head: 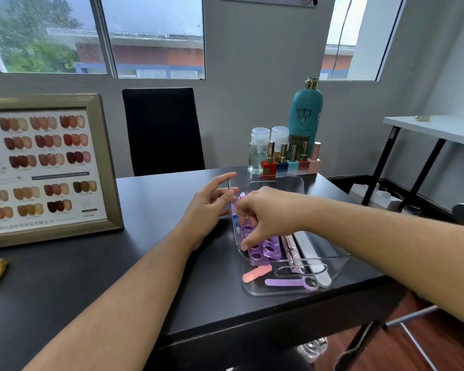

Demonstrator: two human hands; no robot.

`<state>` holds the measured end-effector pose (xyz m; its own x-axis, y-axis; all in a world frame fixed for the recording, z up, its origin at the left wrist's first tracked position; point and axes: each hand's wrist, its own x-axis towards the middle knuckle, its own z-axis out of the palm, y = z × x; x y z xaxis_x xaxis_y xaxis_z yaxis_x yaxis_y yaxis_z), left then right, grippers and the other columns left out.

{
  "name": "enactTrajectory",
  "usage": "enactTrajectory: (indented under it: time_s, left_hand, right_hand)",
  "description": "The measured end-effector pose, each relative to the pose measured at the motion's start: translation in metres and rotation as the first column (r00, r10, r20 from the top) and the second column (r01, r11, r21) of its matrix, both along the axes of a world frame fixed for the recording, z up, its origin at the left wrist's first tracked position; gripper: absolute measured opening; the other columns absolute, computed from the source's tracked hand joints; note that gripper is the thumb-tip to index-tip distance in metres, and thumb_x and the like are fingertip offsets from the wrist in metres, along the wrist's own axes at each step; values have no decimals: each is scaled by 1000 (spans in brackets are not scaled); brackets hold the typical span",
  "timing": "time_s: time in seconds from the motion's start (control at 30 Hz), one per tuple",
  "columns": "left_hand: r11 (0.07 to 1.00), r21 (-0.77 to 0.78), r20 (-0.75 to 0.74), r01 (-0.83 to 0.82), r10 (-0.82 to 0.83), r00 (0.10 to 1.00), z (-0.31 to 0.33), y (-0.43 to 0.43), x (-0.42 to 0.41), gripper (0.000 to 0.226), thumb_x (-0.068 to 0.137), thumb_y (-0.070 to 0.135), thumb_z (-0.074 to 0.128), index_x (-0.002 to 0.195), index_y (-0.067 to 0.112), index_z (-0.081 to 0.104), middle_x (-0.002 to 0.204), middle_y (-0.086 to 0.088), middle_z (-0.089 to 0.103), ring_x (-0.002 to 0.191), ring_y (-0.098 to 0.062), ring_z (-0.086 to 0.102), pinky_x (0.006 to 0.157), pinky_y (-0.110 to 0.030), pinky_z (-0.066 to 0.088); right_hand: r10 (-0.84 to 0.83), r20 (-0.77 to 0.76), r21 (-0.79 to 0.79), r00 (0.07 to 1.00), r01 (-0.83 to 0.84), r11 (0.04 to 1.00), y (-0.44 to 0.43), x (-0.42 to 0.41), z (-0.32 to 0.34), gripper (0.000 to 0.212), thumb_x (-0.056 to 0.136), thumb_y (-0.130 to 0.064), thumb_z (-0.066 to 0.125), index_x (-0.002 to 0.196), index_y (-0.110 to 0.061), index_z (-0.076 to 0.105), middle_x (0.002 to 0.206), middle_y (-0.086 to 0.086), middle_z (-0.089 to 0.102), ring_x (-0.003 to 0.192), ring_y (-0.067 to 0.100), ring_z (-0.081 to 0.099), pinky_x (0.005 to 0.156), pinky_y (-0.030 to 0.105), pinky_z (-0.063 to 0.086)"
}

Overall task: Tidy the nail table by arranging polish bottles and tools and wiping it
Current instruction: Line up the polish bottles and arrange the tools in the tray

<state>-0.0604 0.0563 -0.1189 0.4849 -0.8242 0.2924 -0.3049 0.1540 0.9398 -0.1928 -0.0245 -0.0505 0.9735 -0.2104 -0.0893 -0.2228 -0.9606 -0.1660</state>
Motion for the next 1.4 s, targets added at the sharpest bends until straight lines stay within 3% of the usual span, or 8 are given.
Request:
enactTrajectory:
  time_s: [0.13, 0.23, 0.4, 0.63, 0.83, 0.97, 1.4]
  left_hand:
    - [1000, 2, -1, 4, -4, 1000, 0, 0, 0, 37, 96, 22, 46, 131, 34, 47, 115, 3, 64, 108, -12, 61, 87, -25, 53]
    - [1000, 6, -1, -3, 3, 1000, 0, -1, 0, 37, 96, 23, 46, 131, 35, 47, 119, 0, 63, 111, -13, 59, 92, -31, 51]
    - [1000, 7, 10, -9, 9, 1000, 0, 0, -1, 36, 96, 23, 47, 130, 36, 47, 113, 6, 64, 109, -10, 60, 90, -27, 51]
    - [1000, 14, 6, -10, 10, 1000, 2, 0, -2, 38, 96, 22, 47, 132, 32, 46, 119, 0, 63, 113, -15, 59, 97, -36, 49]
    - [1000, 8, 1, -7, 7, 1000, 1, 0, -1, 36, 96, 22, 47, 129, 35, 48, 114, 3, 64, 110, -13, 60, 93, -32, 50]
    - [1000, 6, -8, -3, 4, 1000, 0, -1, 0, 36, 96, 22, 48, 130, 34, 48, 113, 2, 65, 108, -12, 61, 86, -25, 52]
    - [1000, 17, -10, -19, 19, 1000, 3, 1, -3, 37, 96, 22, 47, 132, 31, 46, 116, -1, 63, 110, -16, 60, 91, -33, 52]
  right_hand:
    - [-33, 28, 3, 999, 33, 999, -10, -6, 4, 26, 75, -40, 74, 88, -20, 64, 70, -13, 48, 64, 4, 47, 57, 21, 36]
    - [-23, -32, -20, 999, 22, 1000, -11, -9, 1, 19, 77, -35, 75, 80, -18, 67, 64, -12, 51, 59, 4, 48, 54, 19, 35]
    - [-11, -42, -55, 999, 8, 998, -4, -3, 0, 19, 74, -29, 77, 68, -23, 60, 61, -11, 52, 57, 4, 49, 57, 22, 41]
    - [9, -53, -73, 999, -13, 997, 0, 3, -4, 22, 74, -19, 75, 61, -25, 58, 59, -13, 55, 57, 6, 54, 57, 20, 44]
    - [-14, -13, -23, 1000, 14, 1000, -2, 4, -5, 10, 77, -21, 75, 72, -16, 68, 59, -13, 55, 54, 3, 52, 55, 17, 40]
    - [-51, 58, -18, 997, 53, 998, -9, -5, 7, 12, 79, -24, 73, 71, -16, 68, 58, -11, 56, 52, 3, 50, 52, 13, 34]
    - [-98, -96, 20, 990, 101, 995, -9, -19, 1, 12, 76, -23, 76, 70, -20, 66, 63, -12, 59, 59, 3, 55, 54, 16, 41]
